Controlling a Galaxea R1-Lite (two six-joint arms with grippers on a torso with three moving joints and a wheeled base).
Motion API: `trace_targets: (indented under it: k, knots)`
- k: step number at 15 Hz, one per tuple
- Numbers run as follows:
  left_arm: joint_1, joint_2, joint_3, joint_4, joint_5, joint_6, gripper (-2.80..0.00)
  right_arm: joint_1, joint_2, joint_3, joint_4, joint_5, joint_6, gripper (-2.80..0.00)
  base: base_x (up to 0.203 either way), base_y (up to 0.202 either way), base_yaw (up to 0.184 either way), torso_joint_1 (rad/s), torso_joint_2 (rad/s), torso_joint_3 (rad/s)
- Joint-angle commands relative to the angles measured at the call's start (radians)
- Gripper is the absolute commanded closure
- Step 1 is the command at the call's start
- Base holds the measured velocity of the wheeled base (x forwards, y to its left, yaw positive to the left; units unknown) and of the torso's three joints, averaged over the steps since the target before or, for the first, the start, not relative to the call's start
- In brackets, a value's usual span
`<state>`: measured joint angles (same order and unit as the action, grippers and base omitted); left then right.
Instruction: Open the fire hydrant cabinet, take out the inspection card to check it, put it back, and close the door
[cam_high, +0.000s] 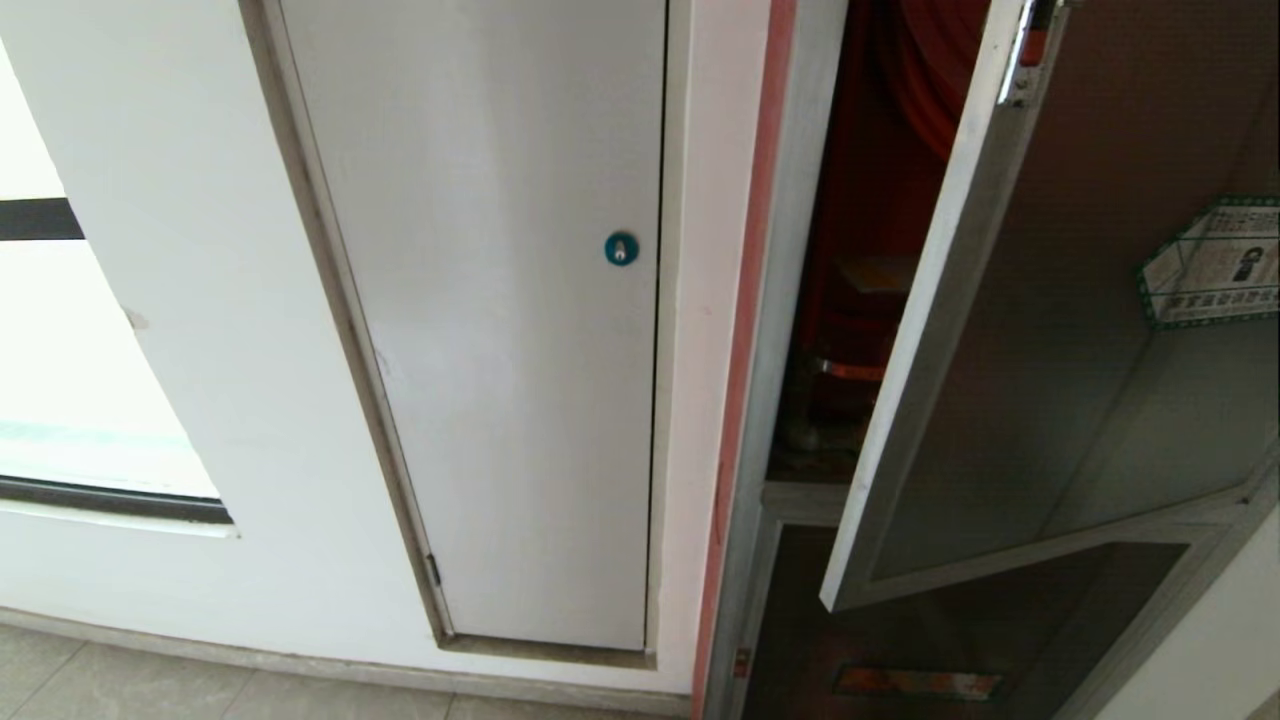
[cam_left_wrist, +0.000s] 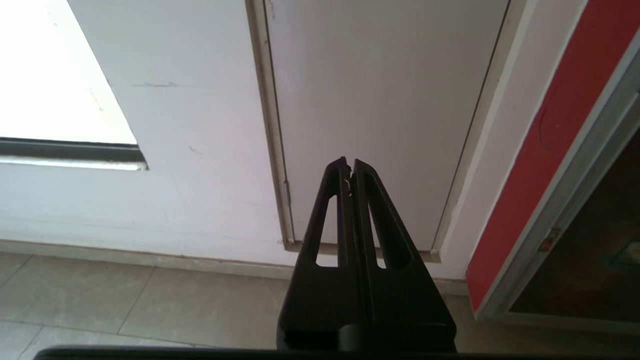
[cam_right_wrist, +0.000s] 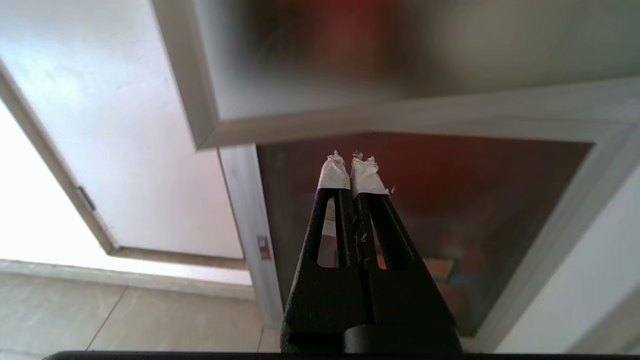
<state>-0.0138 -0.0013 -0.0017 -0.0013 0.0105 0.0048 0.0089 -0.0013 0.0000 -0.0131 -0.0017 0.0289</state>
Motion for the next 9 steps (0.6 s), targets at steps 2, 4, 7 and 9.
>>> trace_targets:
  k: [2, 4, 7, 9]
  knots:
    - [0.0, 0.001, 0.0, 0.0, 0.0, 0.0, 0.0, 0.0, 0.001, 0.005, -0.001, 0.0, 0.0, 0.0, 0.196, 0.0, 0.001, 0.003, 0.01, 0.002]
    - [0.0, 0.001, 0.0, 0.0, 0.0, 0.0, 0.0, 0.0, 0.001, 0.005, -0.001, 0.0, 0.0, 0.0, 0.196, 0.0, 0.0, 0.003, 0.0, 0.001]
    - [0.0, 0.001, 0.0, 0.0, 0.0, 0.0, 0.0, 0.0, 0.001, 0.005, -0.001, 0.0, 0.0, 0.0, 0.199, 0.0, -0.001, 0.001, 0.0, 0.002]
    - [0.0, 0.001, 0.0, 0.0, 0.0, 0.0, 0.0, 0.0, 0.001, 0.005, -0.001, 0.0, 0.0, 0.0, 0.194, 0.0, 0.002, 0.005, 0.0, 0.0]
